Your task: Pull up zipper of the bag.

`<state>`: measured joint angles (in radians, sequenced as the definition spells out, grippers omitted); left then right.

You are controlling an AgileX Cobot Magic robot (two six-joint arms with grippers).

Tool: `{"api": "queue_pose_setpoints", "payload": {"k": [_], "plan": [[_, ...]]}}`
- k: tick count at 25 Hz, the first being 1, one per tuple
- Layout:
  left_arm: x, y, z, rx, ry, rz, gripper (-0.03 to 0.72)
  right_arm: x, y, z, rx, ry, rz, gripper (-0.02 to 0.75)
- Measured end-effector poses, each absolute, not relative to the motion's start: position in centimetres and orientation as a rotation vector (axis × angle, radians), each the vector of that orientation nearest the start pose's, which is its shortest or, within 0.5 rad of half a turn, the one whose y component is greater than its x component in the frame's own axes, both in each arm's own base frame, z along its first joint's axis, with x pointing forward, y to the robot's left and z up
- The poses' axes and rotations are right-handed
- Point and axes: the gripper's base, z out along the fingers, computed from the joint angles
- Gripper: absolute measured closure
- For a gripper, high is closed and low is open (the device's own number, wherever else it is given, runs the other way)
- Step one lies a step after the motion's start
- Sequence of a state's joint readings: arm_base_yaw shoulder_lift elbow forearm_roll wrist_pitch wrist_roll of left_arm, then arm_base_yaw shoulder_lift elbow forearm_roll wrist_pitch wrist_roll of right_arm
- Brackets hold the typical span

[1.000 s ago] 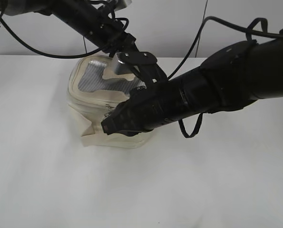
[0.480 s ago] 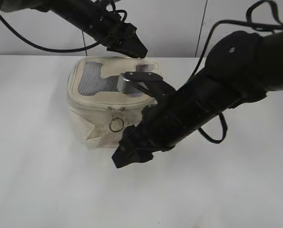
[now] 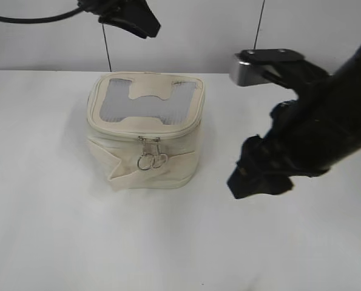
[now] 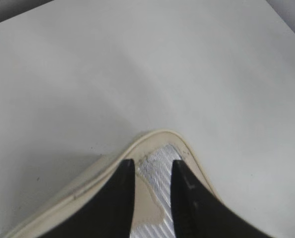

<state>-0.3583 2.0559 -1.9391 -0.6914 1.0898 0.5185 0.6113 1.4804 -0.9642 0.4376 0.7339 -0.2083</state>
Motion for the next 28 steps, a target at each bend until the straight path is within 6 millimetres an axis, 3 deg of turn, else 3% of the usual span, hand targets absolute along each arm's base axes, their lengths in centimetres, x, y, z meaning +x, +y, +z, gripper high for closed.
{"api": "queue_pose_setpoints", "payload": {"k": [3, 5, 8, 11, 15, 18, 22, 25, 28], "plan": [[37.6, -19.0, 33.1, 0.796, 2.372, -0.763, 0.501, 19.6, 16.2, 26.5, -0.747, 2.627, 0.537, 0.316], [34.3, -17.2, 34.0, 0.731, 2.376, -0.699, 0.503, 17.5, 14.5, 27.2, -0.750, 2.608, 0.521, 0.316], [27.3, -13.9, 36.4, 0.655, 2.292, -0.613, 0.502, 14.0, 11.9, 28.4, -0.756, 2.549, 0.527, 0.316], [20.0, -10.4, 37.5, 0.611, 2.220, -0.518, 0.502, 10.6, 9.3, 28.9, -0.748, 2.498, 0.498, 0.316], [10.6, -5.5, 37.0, 0.538, 2.156, -0.349, 0.495, 7.2, 5.9, 28.8, -0.732, 2.455, 0.365, 0.316], [5.6, -2.9, 34.9, 0.521, 2.150, -0.256, 0.437, 5.2, 4.2, 28.3, -0.717, 2.422, 0.334, 0.316], [0.8, -0.9, 31.9, 0.511, 2.107, -0.222, 0.297, 3.6, 3.0, 27.7, -0.704, 2.380, 0.340, 0.253], [-1.1, -0.1, 30.0, 0.482, 2.061, -0.235, 0.261, 2.8, 2.4, 27.8, -0.685, 2.310, 0.356, 0.173], [-2.1, 0.2, 29.0, 0.445, 2.030, -0.257, 0.258, 2.2, 1.9, 27.9, -0.658, 2.211, 0.376, 0.158]]}}
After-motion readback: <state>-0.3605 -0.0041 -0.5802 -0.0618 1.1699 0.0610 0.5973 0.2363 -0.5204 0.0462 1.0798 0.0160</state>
